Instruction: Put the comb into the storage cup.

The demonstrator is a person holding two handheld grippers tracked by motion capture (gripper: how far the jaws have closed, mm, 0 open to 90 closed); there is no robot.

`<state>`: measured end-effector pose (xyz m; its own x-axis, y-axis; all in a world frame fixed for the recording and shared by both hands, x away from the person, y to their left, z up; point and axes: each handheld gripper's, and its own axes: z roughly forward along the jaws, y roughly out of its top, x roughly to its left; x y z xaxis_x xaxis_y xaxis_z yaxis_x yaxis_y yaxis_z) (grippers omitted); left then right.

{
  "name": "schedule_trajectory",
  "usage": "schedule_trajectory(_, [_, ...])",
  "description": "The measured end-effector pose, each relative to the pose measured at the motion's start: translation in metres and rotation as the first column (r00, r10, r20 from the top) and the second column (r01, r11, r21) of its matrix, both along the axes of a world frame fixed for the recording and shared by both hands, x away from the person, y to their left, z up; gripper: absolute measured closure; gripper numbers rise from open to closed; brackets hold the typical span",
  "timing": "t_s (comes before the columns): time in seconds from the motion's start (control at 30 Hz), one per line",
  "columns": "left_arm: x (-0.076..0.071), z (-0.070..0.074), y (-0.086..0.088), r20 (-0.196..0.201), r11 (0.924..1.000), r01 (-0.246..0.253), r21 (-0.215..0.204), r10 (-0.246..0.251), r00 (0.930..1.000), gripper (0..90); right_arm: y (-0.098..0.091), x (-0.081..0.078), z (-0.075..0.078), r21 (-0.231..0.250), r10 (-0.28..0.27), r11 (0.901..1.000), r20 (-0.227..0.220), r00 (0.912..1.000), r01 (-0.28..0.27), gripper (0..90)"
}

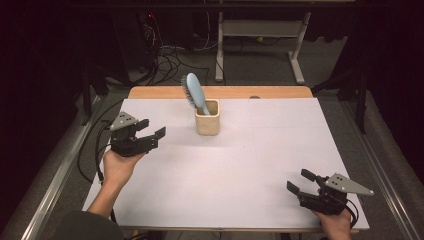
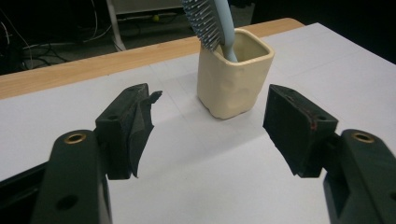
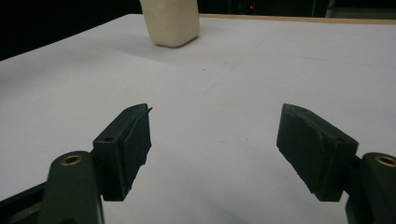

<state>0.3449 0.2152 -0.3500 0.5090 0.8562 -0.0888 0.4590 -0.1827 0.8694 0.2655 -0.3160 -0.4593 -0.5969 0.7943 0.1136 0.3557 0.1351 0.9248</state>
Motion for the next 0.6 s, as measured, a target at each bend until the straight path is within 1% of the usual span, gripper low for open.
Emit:
schedule_trajectory(0.17, [-0.003, -0.002, 0.004, -0.004, 1.0000, -0.005, -0.005, 0.004, 1.0000, 32.9, 0.003, 0.000, 0.000, -0.026, 0.008, 0.9996, 0.008, 0.9999, -0.008, 26.7])
schedule_trajectory(0.47, [-0.010, -0.006, 0.011, -0.007, 0.9998, -0.015, -0.012, 0.015, 0.9999, 32.8, 0.003, 0.000, 0.000, -0.022, 0.006, 0.9997, 0.003, 1.0000, -0.006, 26.7])
schedule_trajectory(0.6, [-0.014, -0.009, 0.015, -0.002, 0.9996, -0.020, -0.021, 0.020, 0.9998, 32.7, 0.003, 0.001, 0.000, -0.024, 0.007, 0.9997, 0.003, 1.0000, -0.007, 26.7])
